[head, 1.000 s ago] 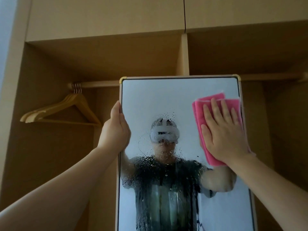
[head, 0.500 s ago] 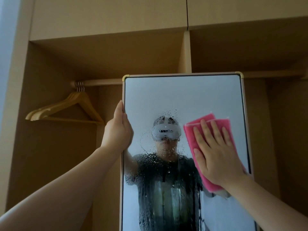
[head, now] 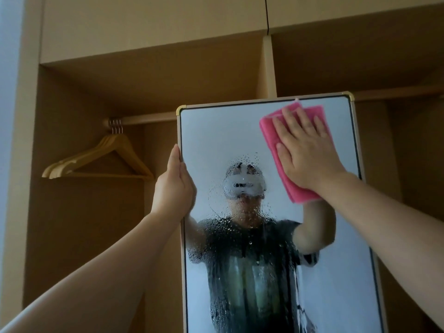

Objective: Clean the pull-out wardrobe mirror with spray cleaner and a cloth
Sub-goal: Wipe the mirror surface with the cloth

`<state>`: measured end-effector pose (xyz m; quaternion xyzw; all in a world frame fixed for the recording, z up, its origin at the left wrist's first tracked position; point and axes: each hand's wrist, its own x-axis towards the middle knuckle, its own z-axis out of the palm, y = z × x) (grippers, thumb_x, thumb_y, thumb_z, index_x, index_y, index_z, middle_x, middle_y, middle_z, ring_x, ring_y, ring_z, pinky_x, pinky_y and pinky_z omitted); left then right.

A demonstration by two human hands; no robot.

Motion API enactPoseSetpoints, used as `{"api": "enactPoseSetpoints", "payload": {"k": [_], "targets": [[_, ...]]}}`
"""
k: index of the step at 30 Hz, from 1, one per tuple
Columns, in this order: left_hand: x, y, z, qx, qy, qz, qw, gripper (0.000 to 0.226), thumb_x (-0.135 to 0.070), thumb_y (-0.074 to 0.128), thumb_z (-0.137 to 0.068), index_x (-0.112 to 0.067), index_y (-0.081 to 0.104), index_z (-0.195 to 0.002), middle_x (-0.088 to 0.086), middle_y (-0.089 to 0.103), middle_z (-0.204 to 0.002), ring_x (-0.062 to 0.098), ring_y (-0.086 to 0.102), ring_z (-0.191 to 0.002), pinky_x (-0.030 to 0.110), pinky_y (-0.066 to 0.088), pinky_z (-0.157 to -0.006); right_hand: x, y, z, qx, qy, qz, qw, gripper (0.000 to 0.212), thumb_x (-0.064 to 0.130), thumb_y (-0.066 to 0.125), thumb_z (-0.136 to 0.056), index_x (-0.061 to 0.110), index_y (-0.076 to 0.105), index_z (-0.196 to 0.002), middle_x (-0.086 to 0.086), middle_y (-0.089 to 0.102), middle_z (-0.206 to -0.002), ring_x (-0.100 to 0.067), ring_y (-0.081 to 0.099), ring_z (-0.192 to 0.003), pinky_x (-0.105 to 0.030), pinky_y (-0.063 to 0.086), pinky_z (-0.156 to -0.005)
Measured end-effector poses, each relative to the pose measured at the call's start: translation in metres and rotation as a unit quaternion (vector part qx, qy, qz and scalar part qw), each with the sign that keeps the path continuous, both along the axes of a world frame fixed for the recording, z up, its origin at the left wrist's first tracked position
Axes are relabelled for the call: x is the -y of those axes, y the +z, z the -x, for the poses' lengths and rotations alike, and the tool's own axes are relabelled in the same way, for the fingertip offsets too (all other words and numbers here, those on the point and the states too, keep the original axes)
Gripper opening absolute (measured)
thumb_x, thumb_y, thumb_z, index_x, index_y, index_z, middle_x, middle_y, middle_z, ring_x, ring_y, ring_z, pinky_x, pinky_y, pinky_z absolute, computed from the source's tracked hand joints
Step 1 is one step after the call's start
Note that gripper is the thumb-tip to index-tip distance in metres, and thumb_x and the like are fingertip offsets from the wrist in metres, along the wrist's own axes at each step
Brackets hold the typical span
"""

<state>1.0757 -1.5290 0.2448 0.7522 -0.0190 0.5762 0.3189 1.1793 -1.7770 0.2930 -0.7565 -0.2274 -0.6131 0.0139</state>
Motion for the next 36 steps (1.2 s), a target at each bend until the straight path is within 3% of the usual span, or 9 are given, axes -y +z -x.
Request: {"api": "enactPoseSetpoints", "payload": {"k": [6, 11, 15, 21, 27, 31, 36], "targets": [[-0.003, -0.001, -0.005, 0.005, 0.008, -0.005, 1.0, 0.049, -0.021, 0.03, -0.105, -0.022, 0.022, -0.153, 0.0, 0.06, -0.125, 0.004, 0.047, -0.096, 0.02, 0.035, -0.085, -0.011, 0.032, 0.005, 0.004, -0.004, -0.015, 1.0, 0.057, 0.04, 0.011, -0.102, 0.02, 0.011, -0.155, -0.005, 0.006, -0.163, -0.03, 0.003, -0.149, -0.048, 0.001, -0.12], [-0.004, 0.0, -0.006, 0.014, 0.003, -0.011, 1.0, 0.048, -0.021, 0.03, -0.105, -0.023, 0.022, -0.153, -0.014, 0.048, -0.111, 0.002, 0.047, -0.1, 0.018, 0.035, -0.087, -0.014, 0.025, 0.01, 0.006, -0.005, -0.018, 1.0, 0.057, 0.039, 0.01, -0.102, 0.018, 0.01, -0.155, -0.006, 0.005, -0.163, -0.03, 0.001, -0.149, -0.05, 0.004, -0.121], [-0.003, -0.001, -0.006, 0.017, -0.001, -0.006, 1.0, 0.048, -0.021, 0.03, -0.105, -0.024, 0.022, -0.153, -0.019, 0.046, -0.111, -0.004, 0.045, -0.098, 0.003, 0.033, -0.076, -0.02, 0.01, 0.012, 0.0, -0.004, -0.014, 1.0, 0.059, 0.04, 0.009, -0.1, 0.017, 0.01, -0.155, -0.007, 0.006, -0.162, -0.033, 0.004, -0.149, -0.052, 0.004, -0.12], [-0.004, -0.001, -0.008, 0.023, -0.003, -0.01, 1.0, 0.048, -0.022, 0.03, -0.105, -0.025, 0.023, -0.153, -0.016, 0.051, -0.111, 0.004, 0.051, -0.099, 0.02, 0.037, -0.086, -0.029, -0.026, 0.013, 0.001, 0.001, 0.023, 1.0, 0.06, 0.041, 0.01, -0.1, 0.014, 0.016, -0.154, -0.01, 0.011, -0.161, -0.035, 0.009, -0.148, -0.055, 0.008, -0.119], [-0.006, -0.001, -0.009, 0.019, 0.002, -0.012, 1.0, 0.048, -0.023, 0.03, -0.105, -0.024, 0.023, -0.153, -0.011, 0.054, -0.112, 0.004, 0.05, -0.098, 0.021, 0.037, -0.086, -0.038, -0.068, 0.014, -0.001, 0.009, 0.038, 0.999, 0.059, 0.038, 0.021, -0.099, 0.012, 0.023, -0.152, -0.012, 0.016, -0.159, -0.037, 0.014, -0.147, -0.058, 0.015, -0.117], [-0.007, -0.001, -0.009, 0.014, 0.009, -0.007, 1.0, 0.048, -0.024, 0.03, -0.105, -0.025, 0.022, -0.153, 0.002, 0.062, -0.123, 0.009, 0.052, -0.096, 0.025, 0.04, -0.087, -0.044, -0.095, 0.019, -0.004, 0.022, 0.044, 0.999, 0.059, 0.037, 0.027, -0.097, 0.011, 0.027, -0.15, -0.014, 0.022, -0.158, -0.038, 0.017, -0.146, -0.059, 0.016, -0.116], [-0.006, -0.002, -0.01, 0.014, 0.009, 0.003, 1.0, 0.048, -0.024, 0.03, -0.105, -0.026, 0.022, -0.153, 0.002, 0.064, -0.118, 0.013, 0.056, -0.094, 0.029, 0.046, -0.088, -0.051, -0.122, 0.021, -0.005, 0.024, 0.077, 0.997, 0.06, 0.039, 0.032, -0.095, 0.012, 0.031, -0.15, -0.013, 0.024, -0.157, -0.037, 0.018, -0.146, -0.057, 0.014, -0.117]]}}
